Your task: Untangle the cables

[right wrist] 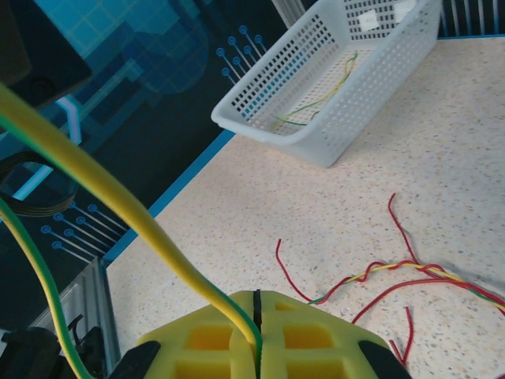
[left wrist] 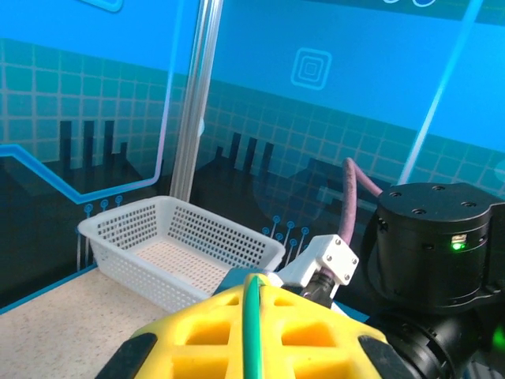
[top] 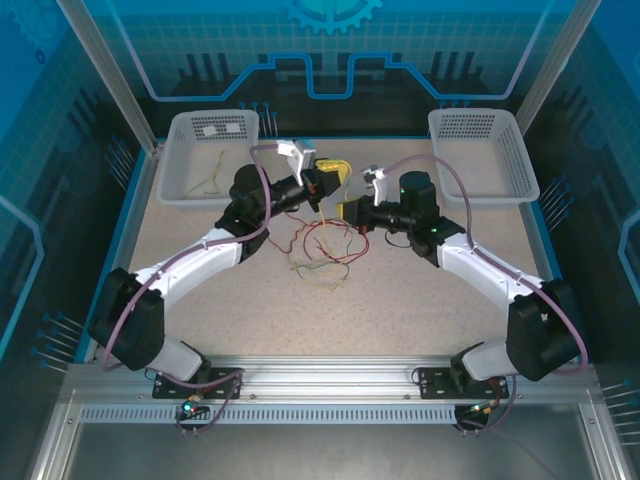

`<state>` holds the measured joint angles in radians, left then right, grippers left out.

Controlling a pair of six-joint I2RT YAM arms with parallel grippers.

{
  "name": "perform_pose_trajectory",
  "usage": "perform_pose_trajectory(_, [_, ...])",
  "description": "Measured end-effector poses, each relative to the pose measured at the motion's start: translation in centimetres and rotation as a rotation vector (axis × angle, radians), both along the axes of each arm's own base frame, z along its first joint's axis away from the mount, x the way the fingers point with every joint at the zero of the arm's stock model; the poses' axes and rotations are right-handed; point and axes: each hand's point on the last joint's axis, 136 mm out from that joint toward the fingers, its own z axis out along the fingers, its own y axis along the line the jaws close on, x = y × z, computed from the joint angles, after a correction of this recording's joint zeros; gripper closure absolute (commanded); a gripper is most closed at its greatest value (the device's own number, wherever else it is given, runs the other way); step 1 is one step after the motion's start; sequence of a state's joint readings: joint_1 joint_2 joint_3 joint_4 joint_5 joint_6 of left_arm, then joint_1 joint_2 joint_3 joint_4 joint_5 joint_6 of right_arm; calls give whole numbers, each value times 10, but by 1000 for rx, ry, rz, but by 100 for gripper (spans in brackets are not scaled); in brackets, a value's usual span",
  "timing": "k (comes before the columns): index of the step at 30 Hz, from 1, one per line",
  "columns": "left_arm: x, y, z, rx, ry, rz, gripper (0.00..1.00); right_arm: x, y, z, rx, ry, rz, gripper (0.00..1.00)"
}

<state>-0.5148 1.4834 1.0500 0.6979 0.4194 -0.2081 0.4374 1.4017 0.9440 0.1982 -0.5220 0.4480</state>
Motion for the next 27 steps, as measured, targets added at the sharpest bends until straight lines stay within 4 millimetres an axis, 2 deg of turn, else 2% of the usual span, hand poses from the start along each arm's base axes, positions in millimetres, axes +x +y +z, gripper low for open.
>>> perform_pose_trajectory(4, [-4, 5, 7, 9, -23, 12, 100, 4, -20, 11, 0, -10, -57, 100])
perform_pose_trajectory(8, [-9, 12, 9, 19, -28, 11, 100, 7, -53, 35, 16, -51, -135, 100])
perform_pose_trajectory(11, [-9, 13, 1, 52, -15, -4, 100, 3, -68, 48, 19, -66, -169, 100])
perform_pose_trajectory(15, [-16, 8, -17, 117, 18, -61, 100, 0, -79, 47, 5, -36, -202, 100])
perform_pose_trajectory(18, [-20, 6, -22, 132, 28, -89, 100, 1, -82, 39, -7, -7, -210, 100])
perform_pose_trajectory(22, [-22, 5, -17, 115, 25, -102, 100, 6, -77, 25, -18, 30, -198, 100])
perform_pose_trajectory(27, [-16, 6, -15, 91, 30, -82, 100, -2, -54, 1, -33, 56, -134, 100])
